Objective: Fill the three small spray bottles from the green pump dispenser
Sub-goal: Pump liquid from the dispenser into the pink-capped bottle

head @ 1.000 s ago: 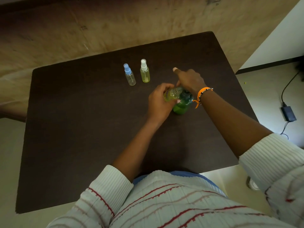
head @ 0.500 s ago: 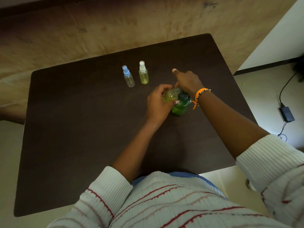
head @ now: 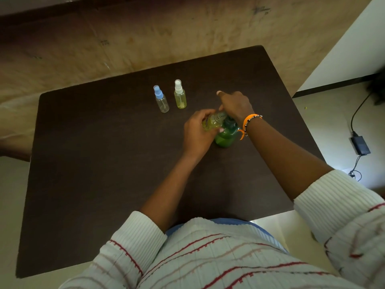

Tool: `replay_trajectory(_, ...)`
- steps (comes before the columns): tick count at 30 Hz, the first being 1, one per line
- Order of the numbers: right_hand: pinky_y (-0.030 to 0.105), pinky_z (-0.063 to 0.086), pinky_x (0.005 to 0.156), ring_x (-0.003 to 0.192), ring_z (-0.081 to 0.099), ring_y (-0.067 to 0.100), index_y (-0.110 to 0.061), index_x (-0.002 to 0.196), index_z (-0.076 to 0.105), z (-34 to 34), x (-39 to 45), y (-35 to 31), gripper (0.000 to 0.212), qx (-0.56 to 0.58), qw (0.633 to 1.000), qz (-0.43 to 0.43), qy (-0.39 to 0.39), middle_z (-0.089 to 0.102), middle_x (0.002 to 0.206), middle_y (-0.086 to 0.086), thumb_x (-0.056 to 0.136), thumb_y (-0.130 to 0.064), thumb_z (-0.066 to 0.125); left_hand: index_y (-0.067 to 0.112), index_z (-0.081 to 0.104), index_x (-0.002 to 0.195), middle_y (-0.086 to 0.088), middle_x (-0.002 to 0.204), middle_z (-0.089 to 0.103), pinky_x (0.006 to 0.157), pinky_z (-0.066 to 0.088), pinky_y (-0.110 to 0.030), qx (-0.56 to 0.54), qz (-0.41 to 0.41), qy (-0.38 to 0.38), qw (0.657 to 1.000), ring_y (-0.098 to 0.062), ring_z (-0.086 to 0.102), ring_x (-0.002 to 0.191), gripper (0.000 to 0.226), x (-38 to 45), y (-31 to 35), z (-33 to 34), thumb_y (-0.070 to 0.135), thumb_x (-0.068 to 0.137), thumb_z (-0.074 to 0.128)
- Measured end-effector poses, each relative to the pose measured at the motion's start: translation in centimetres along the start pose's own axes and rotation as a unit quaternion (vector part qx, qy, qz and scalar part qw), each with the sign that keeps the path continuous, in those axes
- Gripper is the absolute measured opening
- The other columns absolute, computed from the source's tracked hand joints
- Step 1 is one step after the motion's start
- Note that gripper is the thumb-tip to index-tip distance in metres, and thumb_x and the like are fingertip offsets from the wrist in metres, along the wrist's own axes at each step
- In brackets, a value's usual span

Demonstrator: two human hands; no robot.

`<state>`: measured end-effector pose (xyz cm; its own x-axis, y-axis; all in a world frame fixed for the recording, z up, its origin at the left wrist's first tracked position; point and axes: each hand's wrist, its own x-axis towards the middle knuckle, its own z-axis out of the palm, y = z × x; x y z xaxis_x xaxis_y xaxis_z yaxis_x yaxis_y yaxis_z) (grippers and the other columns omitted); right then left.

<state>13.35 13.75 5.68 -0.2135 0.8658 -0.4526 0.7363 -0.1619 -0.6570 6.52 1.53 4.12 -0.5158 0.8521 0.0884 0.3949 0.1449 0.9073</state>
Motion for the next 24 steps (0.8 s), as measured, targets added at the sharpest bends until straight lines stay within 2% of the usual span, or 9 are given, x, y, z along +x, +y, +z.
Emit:
replay_trajectory(3, 0.043, 0.046, 0.100, 0.111, 0.060, 0.035, -0.007, 0.114, 0.068, -0.23, -0.17, 0.05, 0.060, 0.026, 1.000, -0.003, -0.010, 0.065, 0.122, 0.015, 0.085, -0.054, 0.045, 0.010, 0.065, 0.108, -0.003, 0.104, 0.067, 0.075, 0.041, -0.004, 0.004, 0.002, -0.001, 1.000, -0.005, 0.058, 0.091, 0.047, 0.04, -0.05, -0.02, 0.009, 0.063, 0.082)
replay_trajectory(8, 0.038, 0.048, 0.087, 0.103, 0.062, 0.036, -0.008, 0.107, 0.068, 0.39, -0.32, 0.32, 0.043, -0.012, 0.996, -0.020, 0.081, 0.067, 0.113, 0.013, 0.090, -0.040, 0.045, 0.008, 0.065, 0.109, -0.005, 0.104, 0.067, 0.081, 0.047, -0.016, 0.016, 0.002, 0.000, 1.000, -0.013, 0.062, 0.095, 0.049, 0.04, -0.26, 0.48, 0.009, 0.064, 0.081)
replay_trajectory(11, 0.037, 0.047, 0.084, 0.102, 0.061, 0.037, -0.008, 0.104, 0.068, 0.50, -0.32, 0.25, 0.040, -0.028, 0.995, -0.032, 0.092, 0.066, 0.112, 0.014, 0.091, -0.038, 0.045, 0.008, 0.065, 0.110, -0.005, 0.104, 0.067, 0.082, 0.049, -0.021, 0.013, 0.002, -0.002, 1.000, -0.014, 0.062, 0.095, 0.048, 0.04, -0.38, 0.57, 0.010, 0.064, 0.081)
replay_trajectory(15, 0.038, 0.048, 0.092, 0.106, 0.061, 0.034, -0.009, 0.109, 0.069, 0.18, -0.25, 0.18, 0.050, -0.014, 0.999, -0.013, 0.033, 0.066, 0.116, 0.013, 0.088, -0.047, 0.045, 0.010, 0.065, 0.107, -0.004, 0.102, 0.068, 0.079, 0.046, -0.013, 0.005, 0.005, 0.001, 1.000, -0.010, 0.061, 0.092, 0.046, 0.02, -0.27, 0.33, 0.009, 0.064, 0.081)
replay_trajectory(17, 0.039, 0.048, 0.097, 0.106, 0.061, 0.032, -0.008, 0.110, 0.070, -0.19, -0.25, -0.13, 0.052, 0.008, 1.000, -0.002, -0.013, 0.067, 0.111, 0.010, 0.089, -0.049, 0.046, 0.010, 0.065, 0.107, -0.003, 0.102, 0.068, 0.077, 0.045, -0.012, 0.002, 0.006, 0.003, 1.000, -0.009, 0.061, 0.092, 0.047, 0.03, -0.19, 0.28, 0.009, 0.063, 0.081)
replay_trajectory(19, 0.039, 0.048, 0.097, 0.106, 0.061, 0.032, -0.007, 0.111, 0.069, -0.24, -0.22, -0.29, 0.052, 0.017, 1.000, -0.003, -0.022, 0.067, 0.110, 0.010, 0.089, -0.049, 0.047, 0.011, 0.065, 0.109, 0.002, 0.104, 0.066, 0.078, 0.045, -0.011, -0.004, 0.002, 0.003, 1.000, -0.007, 0.060, 0.093, 0.049, 0.01, -0.08, 0.29, 0.009, 0.064, 0.081)
replay_trajectory(21, 0.037, 0.048, 0.093, 0.105, 0.062, 0.033, -0.007, 0.111, 0.069, 0.00, -0.27, -0.16, 0.049, 0.008, 1.000, -0.010, 0.017, 0.067, 0.115, 0.012, 0.089, -0.045, 0.046, 0.011, 0.063, 0.113, 0.003, 0.108, 0.064, 0.084, 0.046, -0.013, -0.008, 0.000, 0.004, 1.000, -0.007, 0.059, 0.098, 0.052, 0.06, -0.05, 0.41, 0.008, 0.064, 0.080)
replay_trajectory(24, 0.038, 0.048, 0.089, 0.106, 0.061, 0.037, -0.007, 0.108, 0.068, 0.52, -0.58, 0.11, 0.041, -0.032, 0.996, -0.024, 0.083, 0.066, 0.116, 0.014, 0.093, -0.037, 0.044, 0.009, 0.062, 0.117, -0.004, 0.112, 0.066, 0.089, 0.047, -0.020, -0.004, -0.003, 0.005, 1.000, -0.013, 0.060, 0.103, 0.056, -0.06, -0.33, 0.64, 0.008, 0.064, 0.080)
